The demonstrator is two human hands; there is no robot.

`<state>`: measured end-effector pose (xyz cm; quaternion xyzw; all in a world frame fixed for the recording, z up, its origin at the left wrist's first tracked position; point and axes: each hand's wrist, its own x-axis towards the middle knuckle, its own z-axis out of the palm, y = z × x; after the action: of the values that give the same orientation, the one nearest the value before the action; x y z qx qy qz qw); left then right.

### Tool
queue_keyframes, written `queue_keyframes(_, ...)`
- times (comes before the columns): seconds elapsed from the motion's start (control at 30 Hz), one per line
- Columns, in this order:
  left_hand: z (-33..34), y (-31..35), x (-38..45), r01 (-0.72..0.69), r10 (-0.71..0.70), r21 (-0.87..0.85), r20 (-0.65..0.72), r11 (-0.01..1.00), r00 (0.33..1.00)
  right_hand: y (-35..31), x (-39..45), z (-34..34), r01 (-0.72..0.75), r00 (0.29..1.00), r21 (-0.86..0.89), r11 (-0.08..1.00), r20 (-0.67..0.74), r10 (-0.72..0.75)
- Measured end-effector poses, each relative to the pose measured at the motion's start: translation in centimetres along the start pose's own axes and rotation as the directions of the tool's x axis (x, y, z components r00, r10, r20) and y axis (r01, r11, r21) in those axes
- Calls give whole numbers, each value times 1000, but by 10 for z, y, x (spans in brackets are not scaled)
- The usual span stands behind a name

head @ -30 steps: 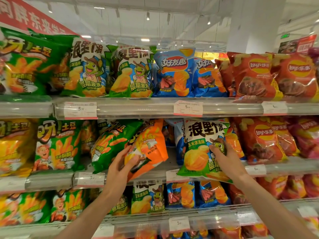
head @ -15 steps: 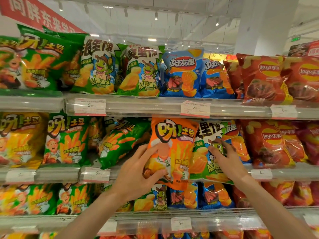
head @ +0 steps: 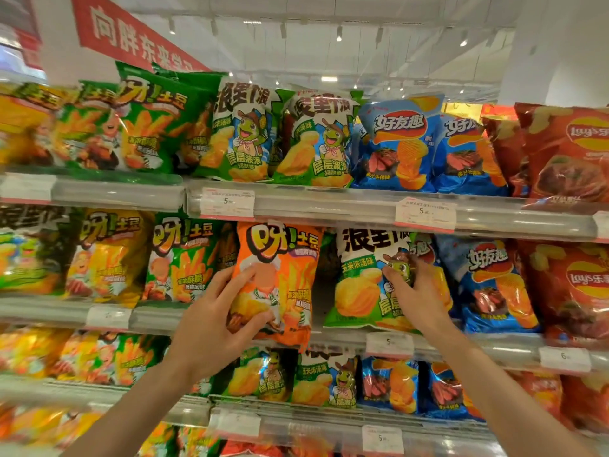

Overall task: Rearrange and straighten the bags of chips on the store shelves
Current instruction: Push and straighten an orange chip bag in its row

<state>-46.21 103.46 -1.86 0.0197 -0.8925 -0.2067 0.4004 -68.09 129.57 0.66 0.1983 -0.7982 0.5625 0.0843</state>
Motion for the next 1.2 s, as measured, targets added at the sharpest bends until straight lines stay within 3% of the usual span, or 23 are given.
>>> queue_keyframes(0.13,-13,-9,-6,40,-41,-25,-37,999,998,-8,5,45,-2,999,-6,1000,39,2)
queue_keyframes(0.27,-17,-15,-8,72,-74,-48,-44,996,996,-11,6,75,97,993,-226,969,81,-80)
queue_keyframes(0.37,-14,-17,-8,80,-81,-61,-25,995,996,-4,12,80,198,972,-543,816,1,-235)
queue_keyframes(0.43,-12,-19,-8,77,-79,-83,-23,994,997,-1,10,80,264,932,-664,700,-10,-361)
queue_keyframes(0.5,-9,-21,-8,81,-84,-108,-22,991,996,2,10,80,293,920,-728,620,39,-390)
queue_keyframes(0.6,-4,-26,-7,100,-100,-160,6,982,995,-3,10,76,286,929,-739,610,57,-365)
queue_keyframes(0.67,-3,-32,-7,110,-108,-184,17,977,994,-16,2,77,323,903,-693,644,23,-429)
queue_keyframes(0.73,-2,-35,-7,119,-117,-218,21,969,993,-35,-13,81,388,890,-534,751,6,-456)
queue_keyframes(0.8,-1,-35,-7,111,-110,-266,18,958,994,-53,-32,87,314,949,-264,912,79,-304)
queue_keyframes(0.87,1,-37,-8,93,-89,-307,26,947,996,-69,-50,97,139,967,-91,986,228,-115)
queue_keyframes(1.03,8,-42,-14,161,-113,-373,146,914,983,-68,-73,115,-91,940,89,992,337,56)
queue_keyframes(1.13,4,-34,-17,158,-94,-440,164,884,982,-65,-81,112,-173,929,154,973,355,108)
queue_keyframes(1.2,4,-29,-17,234,-161,-491,186,839,969,-64,-85,107,-198,921,195,961,373,114)
